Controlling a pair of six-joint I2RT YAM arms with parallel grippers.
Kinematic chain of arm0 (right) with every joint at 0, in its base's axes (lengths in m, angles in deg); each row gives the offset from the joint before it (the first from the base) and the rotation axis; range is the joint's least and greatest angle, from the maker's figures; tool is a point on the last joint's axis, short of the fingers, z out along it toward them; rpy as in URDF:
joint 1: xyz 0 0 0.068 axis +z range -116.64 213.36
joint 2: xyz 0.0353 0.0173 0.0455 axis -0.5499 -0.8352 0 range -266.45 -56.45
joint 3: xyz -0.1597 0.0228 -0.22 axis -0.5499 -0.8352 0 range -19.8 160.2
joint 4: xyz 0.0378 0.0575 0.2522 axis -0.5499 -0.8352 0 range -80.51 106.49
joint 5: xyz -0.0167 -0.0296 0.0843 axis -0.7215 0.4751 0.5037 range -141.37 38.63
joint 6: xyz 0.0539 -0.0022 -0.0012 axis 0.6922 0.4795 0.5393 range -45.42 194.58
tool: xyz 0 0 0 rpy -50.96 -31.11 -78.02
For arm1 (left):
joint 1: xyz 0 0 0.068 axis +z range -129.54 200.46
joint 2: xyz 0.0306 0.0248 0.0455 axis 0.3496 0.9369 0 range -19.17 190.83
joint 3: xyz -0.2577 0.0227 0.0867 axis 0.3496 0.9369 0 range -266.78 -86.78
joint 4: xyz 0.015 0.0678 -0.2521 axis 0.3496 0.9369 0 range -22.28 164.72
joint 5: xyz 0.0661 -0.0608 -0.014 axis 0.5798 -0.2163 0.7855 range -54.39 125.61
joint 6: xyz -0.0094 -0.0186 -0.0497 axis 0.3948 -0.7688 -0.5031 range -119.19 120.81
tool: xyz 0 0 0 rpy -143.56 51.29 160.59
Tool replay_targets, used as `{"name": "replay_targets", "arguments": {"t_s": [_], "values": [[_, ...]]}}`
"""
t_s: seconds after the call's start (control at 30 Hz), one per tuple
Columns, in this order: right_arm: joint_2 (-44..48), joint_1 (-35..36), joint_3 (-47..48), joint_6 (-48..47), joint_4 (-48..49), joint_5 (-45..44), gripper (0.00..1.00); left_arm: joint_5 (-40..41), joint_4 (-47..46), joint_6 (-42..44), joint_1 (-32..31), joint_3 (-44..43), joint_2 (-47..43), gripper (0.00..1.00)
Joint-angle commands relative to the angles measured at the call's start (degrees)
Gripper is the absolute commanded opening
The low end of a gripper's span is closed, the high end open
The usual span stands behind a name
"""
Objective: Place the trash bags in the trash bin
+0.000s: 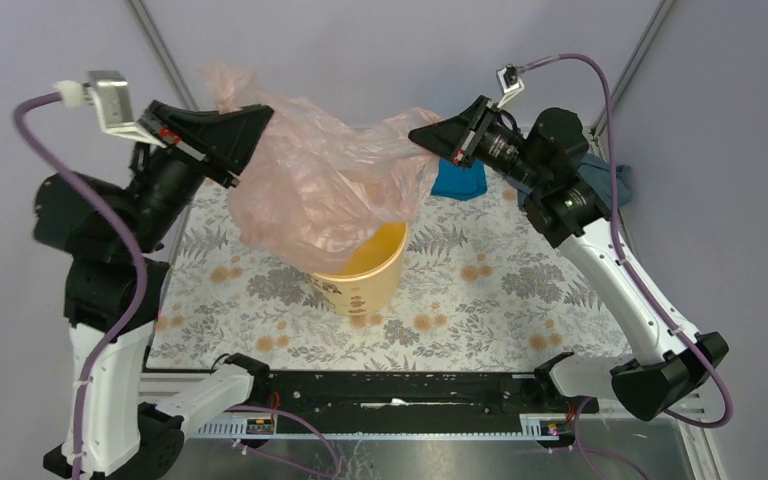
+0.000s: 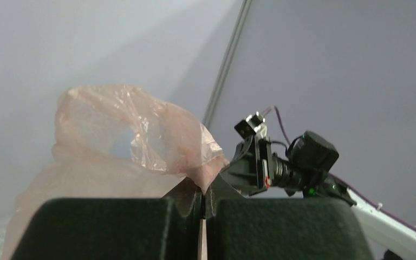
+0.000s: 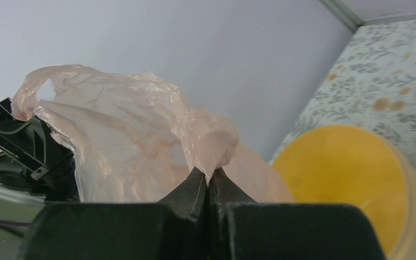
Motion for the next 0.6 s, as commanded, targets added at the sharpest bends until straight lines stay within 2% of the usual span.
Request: {"name": "replay_targets", "arguments": {"t_s": [0.0,0.1,0.27,0.43,0.57], "values": [[5.03,0.40,2.59,-11.86,-9.92,-6.47,0.00,-6.02,-4.53,-5.95,-0.04,7.98,1.08,0.00],[6.46,0.40,2.81,-17.39,-16.10,-12.07,0.00,-9.48,-9.68,-9.58,-0.10,13.55,1.49,0.00],[8.50,0.38,5.48,-24.78,-22.46,-19.97,0.00,-13.50,-14.85,-13.44,-0.14,17.74,3.74,0.00],[7.86,0.40,9.54,-29.44,-25.13,-22.96,0.00,-16.73,-19.08,-16.87,-0.62,18.29,6.94,0.00],[6.67,0.35,8.84,-29.59,-22.42,-20.22,0.00,-16.09,-19.25,-16.07,-0.93,19.29,6.95,0.00]]}}
